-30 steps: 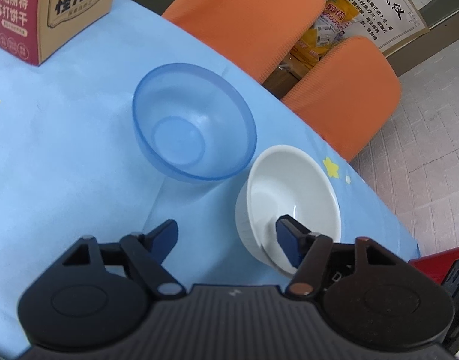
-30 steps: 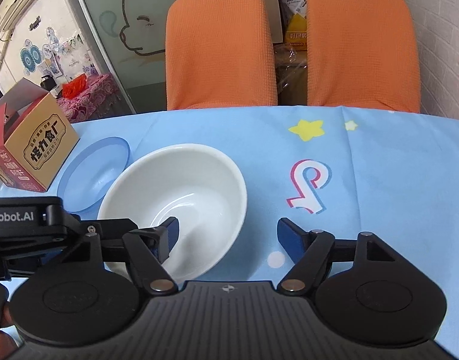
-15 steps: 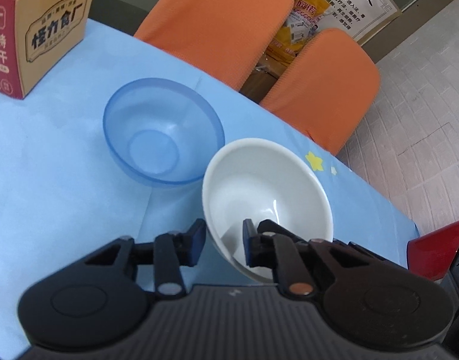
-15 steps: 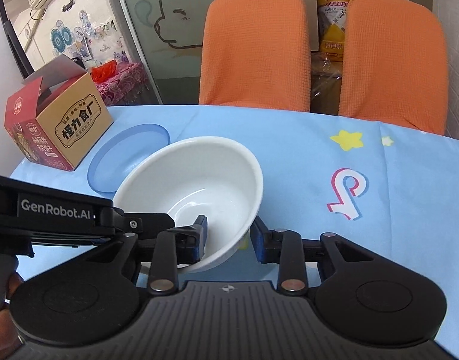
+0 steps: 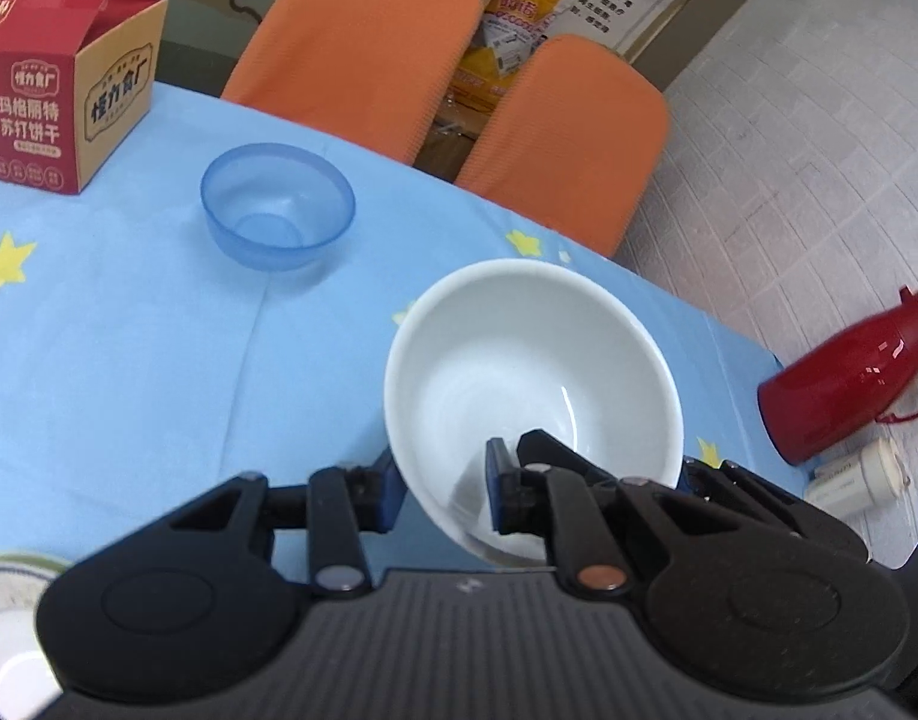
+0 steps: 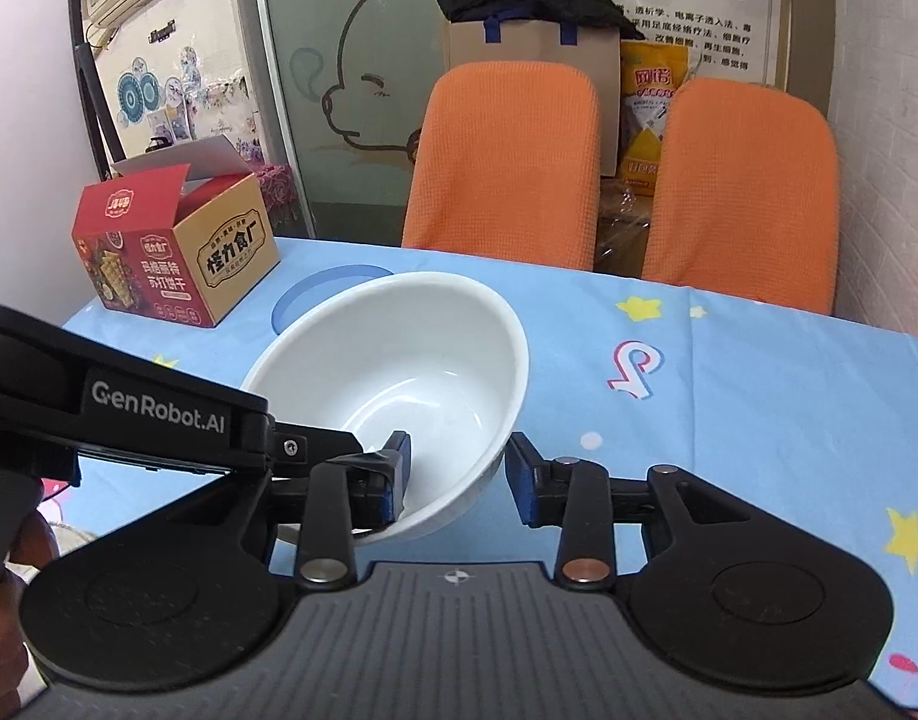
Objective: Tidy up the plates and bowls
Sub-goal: 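Carry the white bowl into the steel bowl and open the left gripper, then move the left gripper to the translucent blue bowl rim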
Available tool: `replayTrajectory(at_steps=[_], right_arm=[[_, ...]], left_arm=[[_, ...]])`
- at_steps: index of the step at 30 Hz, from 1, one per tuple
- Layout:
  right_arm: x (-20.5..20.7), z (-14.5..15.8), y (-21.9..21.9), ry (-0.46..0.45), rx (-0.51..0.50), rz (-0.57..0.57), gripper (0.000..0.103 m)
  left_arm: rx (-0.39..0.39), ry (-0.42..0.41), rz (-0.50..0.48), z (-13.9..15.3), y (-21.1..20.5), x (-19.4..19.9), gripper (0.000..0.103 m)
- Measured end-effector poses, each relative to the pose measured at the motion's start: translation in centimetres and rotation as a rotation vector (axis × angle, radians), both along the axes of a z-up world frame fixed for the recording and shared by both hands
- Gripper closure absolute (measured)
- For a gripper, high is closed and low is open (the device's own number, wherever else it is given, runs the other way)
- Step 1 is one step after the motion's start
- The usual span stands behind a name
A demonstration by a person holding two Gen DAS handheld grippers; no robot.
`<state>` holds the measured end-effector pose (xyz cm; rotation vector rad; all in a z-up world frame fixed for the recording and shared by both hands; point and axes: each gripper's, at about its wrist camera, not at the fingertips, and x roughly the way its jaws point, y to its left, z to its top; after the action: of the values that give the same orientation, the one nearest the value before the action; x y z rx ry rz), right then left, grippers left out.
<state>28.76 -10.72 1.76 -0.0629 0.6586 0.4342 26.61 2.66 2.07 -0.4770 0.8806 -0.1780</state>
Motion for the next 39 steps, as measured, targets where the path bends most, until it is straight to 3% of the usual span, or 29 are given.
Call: replayTrajectory(at_steps=[5, 12, 22, 24, 26, 27, 30, 31, 32, 36, 39], right_arm=[[-5.4, 0.2, -1.9, -0.045, 0.005, -0.065, 0.036], [-11.8, -1.2, -4.1, -0.037, 0.04, -0.144, 0.033], [-15.0, -4.5, -4.9, 0.022, 0.074, -0.189, 0.028], [-15.1, -4.7, -5.1, 0.024, 0.094, -0.188, 0.027], [-15.2, -4.7, -5.4, 0.019, 0.128, -0.192, 0.027], [-15.5, -4.7, -5.7, 0.011, 0.145, -0.197, 0.027], [-16.7, -4.3, -6.7, -0.03, 0.21, -0.226, 0.021], [-16.9, -4.2, -6.9, -0.039, 0.218, -0.243, 0.004], [-17.2, -4.0, -7.1, -0.051, 0.205, -0.272, 0.0], [-17.8, -4.3, -7.6, -0.077, 0.18, -0.304, 0.0], [-17.8, -4.9, -7.8, -0.051, 0.189, -0.304, 0.0]], left_arm=[[-0.007, -0.003, -0.068, -0.1, -2.1, -4.5, 0.091], [0.022, 0.028, -0.148, -1.5, -4.9, -9.3, 0.091], [0.052, 0.071, -0.196, -4.3, -5.7, -11.4, 0.088], [0.064, 0.051, -0.199, -4.1, -5.6, -11.5, 0.081], [0.085, 0.016, -0.194, -3.7, -5.6, -11.7, 0.064], [0.1, -0.003, -0.181, -3.5, -5.5, -11.9, 0.051], [0.062, -0.051, -0.163, -2.9, -4.5, -12.2, 0.035], [0.052, -0.062, -0.158, -2.8, -4.2, -12.4, 0.032], [0.046, -0.073, -0.156, -2.6, -4.0, -12.5, 0.032], [0.058, -0.111, -0.125, -2.2, -3.3, -13.4, 0.019], [0.053, -0.134, -0.105, -1.8, -2.8, -13.7, 0.017]])
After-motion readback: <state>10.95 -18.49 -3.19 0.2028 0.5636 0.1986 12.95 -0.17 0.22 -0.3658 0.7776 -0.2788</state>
